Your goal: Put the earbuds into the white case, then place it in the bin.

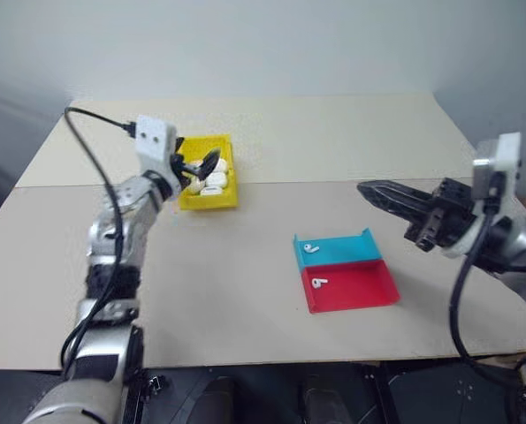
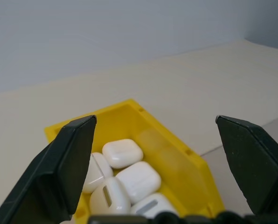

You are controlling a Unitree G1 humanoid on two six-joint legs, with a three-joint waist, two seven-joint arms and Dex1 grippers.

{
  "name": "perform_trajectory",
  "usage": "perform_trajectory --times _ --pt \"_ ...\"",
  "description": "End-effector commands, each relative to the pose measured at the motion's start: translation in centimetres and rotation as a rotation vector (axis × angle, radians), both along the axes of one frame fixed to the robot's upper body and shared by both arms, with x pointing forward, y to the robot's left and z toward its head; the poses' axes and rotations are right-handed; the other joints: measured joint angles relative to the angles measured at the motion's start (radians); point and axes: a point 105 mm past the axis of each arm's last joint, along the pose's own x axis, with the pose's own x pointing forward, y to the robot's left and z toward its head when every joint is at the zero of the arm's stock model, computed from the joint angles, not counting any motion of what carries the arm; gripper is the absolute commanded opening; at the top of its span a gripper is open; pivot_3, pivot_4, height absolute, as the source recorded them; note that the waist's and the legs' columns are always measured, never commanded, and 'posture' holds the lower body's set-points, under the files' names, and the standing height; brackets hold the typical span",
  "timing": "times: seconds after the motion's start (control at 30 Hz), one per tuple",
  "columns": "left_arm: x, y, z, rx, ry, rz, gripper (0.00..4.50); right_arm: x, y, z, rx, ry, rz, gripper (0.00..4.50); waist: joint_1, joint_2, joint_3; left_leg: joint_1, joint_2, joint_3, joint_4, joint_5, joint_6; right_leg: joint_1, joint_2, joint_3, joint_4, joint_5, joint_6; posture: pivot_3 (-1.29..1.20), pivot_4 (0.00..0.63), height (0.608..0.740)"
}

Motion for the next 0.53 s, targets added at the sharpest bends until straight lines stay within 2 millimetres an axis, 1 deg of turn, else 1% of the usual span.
perform_trajectory --times 0.03,0.07,0.17,0.23,0.3,0.4,0.47,0.53 --pt "-4.6 0.1 1.1 0.068 -0.054 -0.111 4.46 1.0 -0.5 -1.8 -0.08 -0.028 -0.048 0.0 0.003 0.0 0.0 0.0 0.0 0.0 0.0 0.0 0.0 0.0 0.0 0.0 0.0 0.0 0.0 0.0 0.15 0.74" --pt "-6.1 0.3 0.7 0.092 -0.044 -0.147 4.46 1.2 -0.4 -2.8 -0.111 -0.005 -0.035 0.0 0.006 0.0 0.0 0.0 0.0 0.0 0.0 0.0 0.0 0.0 0.0 0.0 0.001 0.0 0.0 0.0 0.15 0.74" --pt "-9.8 0.2 -0.3 0.139 0.01 -0.256 4.46 1.2 0.1 -4.8 -0.193 0.019 0.016 0.0 0.011 0.0 0.0 0.002 0.002 0.0 0.0 0.0 0.001 0.002 0.0 0.0 -0.001 0.0 0.0 0.0 0.15 0.74" --pt "-11.9 0.1 -1.0 0.15 0.063 -0.327 4.46 1.1 0.2 -5.3 -0.243 0.011 0.053 0.0 0.012 0.0 0.0 0.003 0.002 0.0 0.0 0.0 0.001 0.003 0.0 0.0 -0.004 0.0 0.0 0.0 0.15 0.74" --pt "-13.6 0.2 -1.6 0.182 0.109 -0.352 4.46 1.2 0.1 -4.9 -0.23 0.007 0.087 0.0 0.012 0.001 0.0 0.004 0.002 0.0 0.0 -0.001 0.001 0.004 0.0 0.0 -0.004 0.0 0.0 0.0 0.15 0.74" --pt "-15.2 0.3 -1.8 0.183 0.142 -0.379 4.46 1.3 -0.1 -4.3 -0.205 0.002 0.116 0.0 0.013 0.001 0.0 0.006 0.002 0.0 0.0 -0.001 0.001 0.006 0.0 0.0 -0.005 0.0 0.0 0.0 0.15 0.74" --pt "-16.0 0.2 -1.6 0.185 0.148 -0.397 4.46 1.1 -0.1 -4.3 -0.208 0.006 0.135 0.0 0.014 0.001 0.0 0.007 0.003 0.0 -0.001 -0.001 0.001 0.006 0.0 0.0 -0.005 0.0 0.0 0.0 0.15 0.74" --pt "-16.2 0.2 -1.6 0.207 0.151 -0.388 4.46 1.0 -0.1 -4.4 -0.212 0.011 0.144 0.0 0.014 0.001 0.0 0.009 0.003 0.0 -0.001 -0.001 0.001 0.009 0.001 0.0 -0.005 0.0 0.0 0.0 0.15 0.74"
